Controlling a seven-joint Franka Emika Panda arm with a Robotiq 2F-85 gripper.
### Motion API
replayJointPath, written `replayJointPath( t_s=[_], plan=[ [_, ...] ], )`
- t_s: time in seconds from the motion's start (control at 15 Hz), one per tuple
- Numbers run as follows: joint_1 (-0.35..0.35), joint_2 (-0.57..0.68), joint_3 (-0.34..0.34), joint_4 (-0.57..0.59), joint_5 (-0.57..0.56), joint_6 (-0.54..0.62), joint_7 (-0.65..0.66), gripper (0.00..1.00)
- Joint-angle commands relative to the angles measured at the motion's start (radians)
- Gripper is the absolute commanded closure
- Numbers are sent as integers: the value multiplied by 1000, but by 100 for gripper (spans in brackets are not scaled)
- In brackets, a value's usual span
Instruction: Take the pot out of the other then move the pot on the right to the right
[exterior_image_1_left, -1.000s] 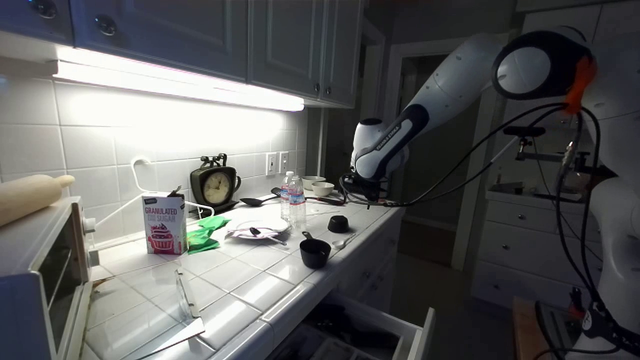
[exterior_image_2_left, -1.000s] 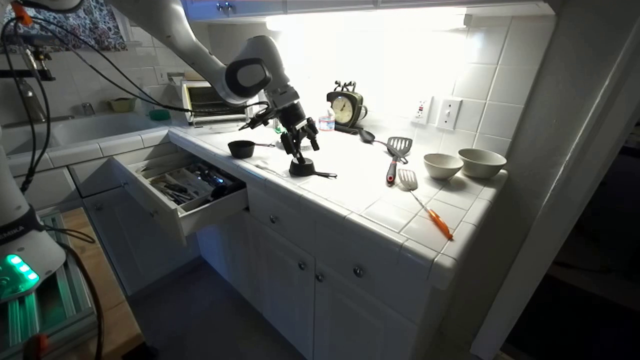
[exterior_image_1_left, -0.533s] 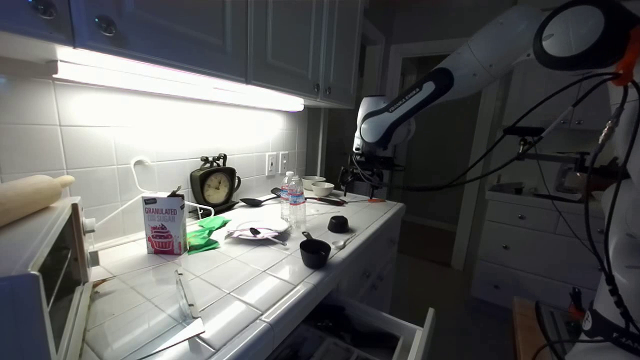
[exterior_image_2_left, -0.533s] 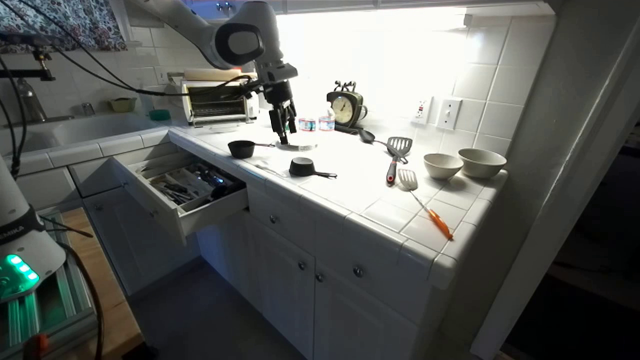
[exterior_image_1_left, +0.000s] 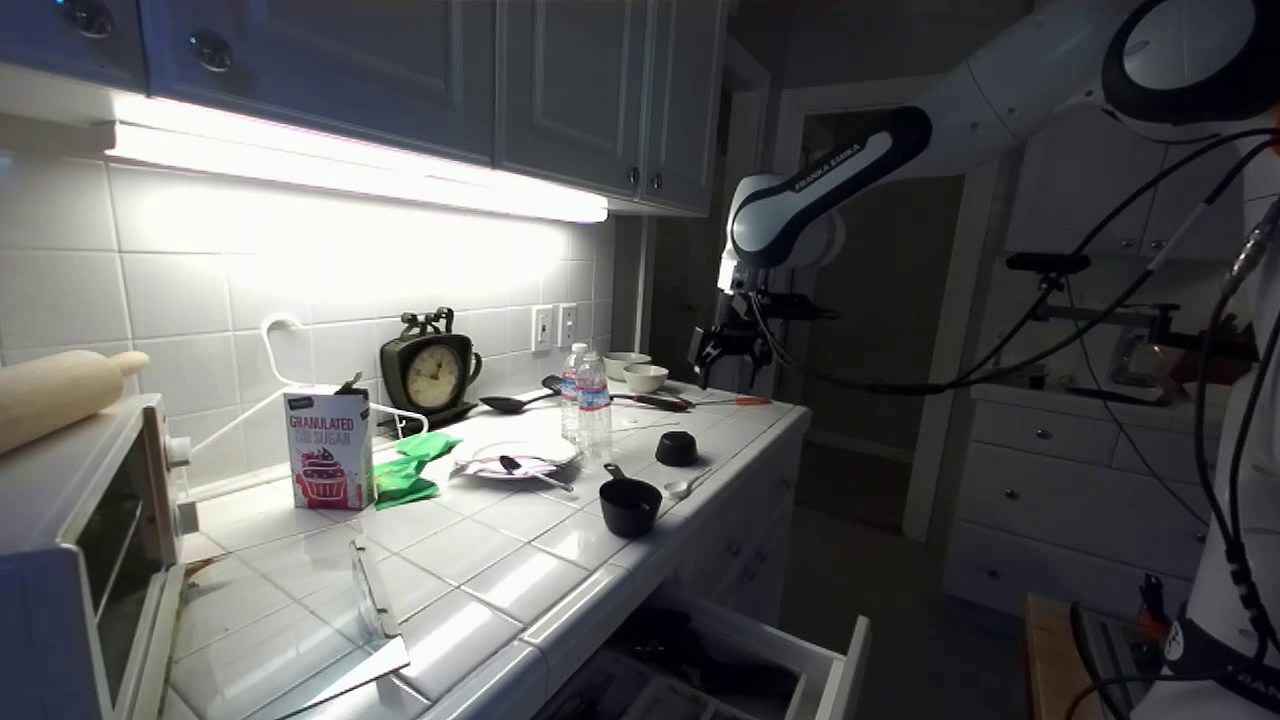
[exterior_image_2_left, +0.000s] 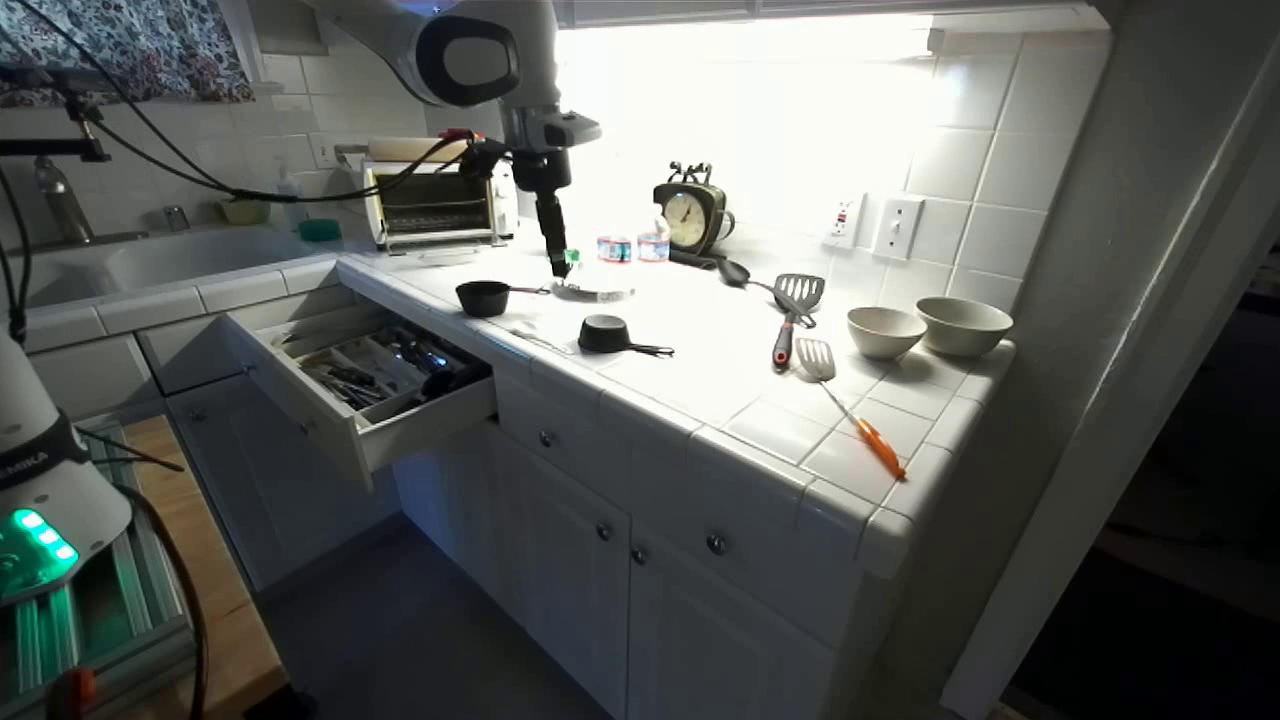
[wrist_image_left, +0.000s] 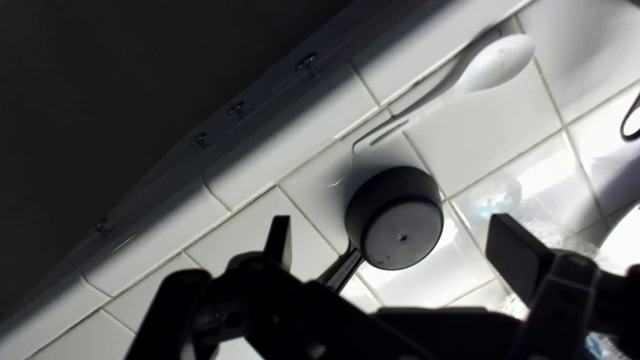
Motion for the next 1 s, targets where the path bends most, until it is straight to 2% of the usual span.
replayJointPath(
  t_s=[0.0, 0.2, 0.53, 0.67, 0.93],
  plan=[
    [-45, -46, 48, -33, 40, -65, -212, 0],
    [-56, -50, 65, -32, 34, -114, -345, 0],
    [-57, -56, 76, -37, 27, -122, -443, 0],
    [-51, -21, 72, -5, 8, -113, -406, 0],
    [-51, -21, 73, -5, 8, -113, -418, 0]
  ],
)
